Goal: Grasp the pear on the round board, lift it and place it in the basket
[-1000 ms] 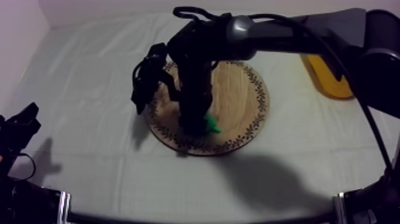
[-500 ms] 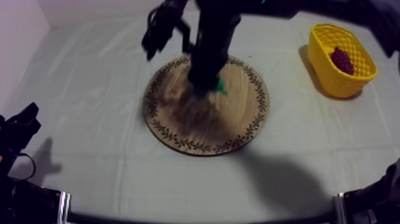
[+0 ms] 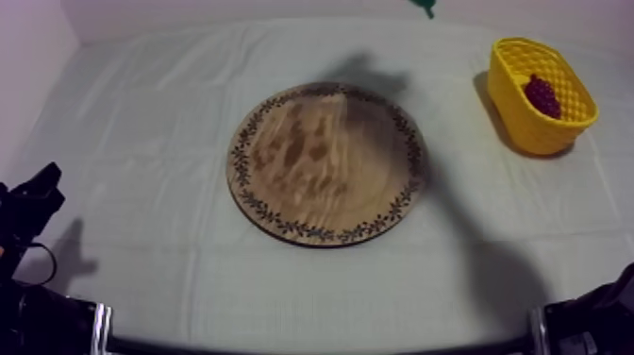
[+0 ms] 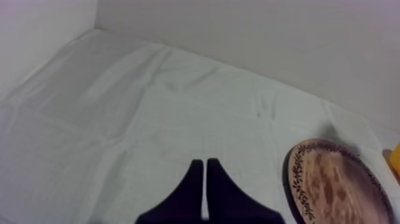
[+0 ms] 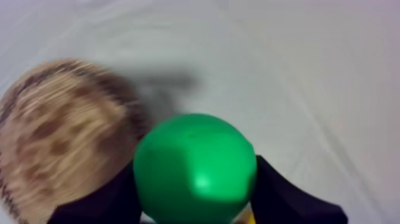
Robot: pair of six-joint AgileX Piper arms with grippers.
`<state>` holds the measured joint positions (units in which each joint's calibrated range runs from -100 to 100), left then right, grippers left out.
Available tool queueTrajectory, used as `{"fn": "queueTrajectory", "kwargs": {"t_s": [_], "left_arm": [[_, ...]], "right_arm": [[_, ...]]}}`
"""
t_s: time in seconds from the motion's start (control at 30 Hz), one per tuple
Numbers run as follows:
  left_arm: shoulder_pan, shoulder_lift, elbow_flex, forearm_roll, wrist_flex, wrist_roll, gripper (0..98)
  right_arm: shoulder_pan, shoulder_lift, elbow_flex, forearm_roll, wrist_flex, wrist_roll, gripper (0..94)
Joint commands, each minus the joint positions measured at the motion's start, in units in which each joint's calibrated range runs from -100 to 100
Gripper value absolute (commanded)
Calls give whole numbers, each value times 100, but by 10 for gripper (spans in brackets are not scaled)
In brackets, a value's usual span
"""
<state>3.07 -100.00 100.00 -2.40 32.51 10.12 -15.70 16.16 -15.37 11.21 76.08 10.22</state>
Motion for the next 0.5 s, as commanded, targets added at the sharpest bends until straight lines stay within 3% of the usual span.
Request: {"fn": "queueTrajectory", "kwargs": {"t_s": [0.0, 0.2, 0.47], "left_arm": [[1, 0, 0, -2, -1, 1, 1], [1, 0, 0, -2, -1, 1, 1], [1, 0, 0, -2, -1, 1, 1]], "right_arm": [[491, -4, -66, 87, -128, -241, 343], [1246, 6, 40, 379, -419, -671, 350], [2024, -12, 827, 545, -724, -851, 346]]}}
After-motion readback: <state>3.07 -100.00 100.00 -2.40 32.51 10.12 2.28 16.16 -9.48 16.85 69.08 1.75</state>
